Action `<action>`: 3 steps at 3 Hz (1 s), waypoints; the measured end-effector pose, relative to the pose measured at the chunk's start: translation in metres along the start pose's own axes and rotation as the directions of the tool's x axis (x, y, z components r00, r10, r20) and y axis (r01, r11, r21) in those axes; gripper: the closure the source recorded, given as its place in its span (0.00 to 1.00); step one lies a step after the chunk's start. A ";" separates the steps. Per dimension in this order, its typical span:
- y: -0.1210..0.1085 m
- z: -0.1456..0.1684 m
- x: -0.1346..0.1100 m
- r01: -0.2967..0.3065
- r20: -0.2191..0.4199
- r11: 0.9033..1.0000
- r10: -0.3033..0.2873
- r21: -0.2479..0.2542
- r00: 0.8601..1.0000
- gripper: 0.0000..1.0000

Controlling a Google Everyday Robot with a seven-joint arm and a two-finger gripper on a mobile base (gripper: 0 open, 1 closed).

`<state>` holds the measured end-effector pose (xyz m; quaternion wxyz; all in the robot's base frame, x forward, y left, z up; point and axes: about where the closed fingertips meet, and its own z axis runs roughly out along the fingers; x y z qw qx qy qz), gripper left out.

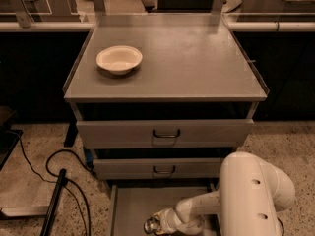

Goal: Place redbull can into bottom drawer

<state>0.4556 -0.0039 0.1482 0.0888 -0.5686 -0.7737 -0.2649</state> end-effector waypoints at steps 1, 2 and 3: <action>0.000 0.000 0.000 0.000 0.000 1.000 0.000 0.000 1.000 0.11; 0.000 0.000 0.000 0.000 0.000 1.000 0.000 0.000 1.000 0.00; 0.000 0.000 0.000 0.000 0.000 1.000 0.000 0.000 1.000 0.00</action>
Offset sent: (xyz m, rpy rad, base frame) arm 0.0000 0.0000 0.0000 0.0000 0.0000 0.0000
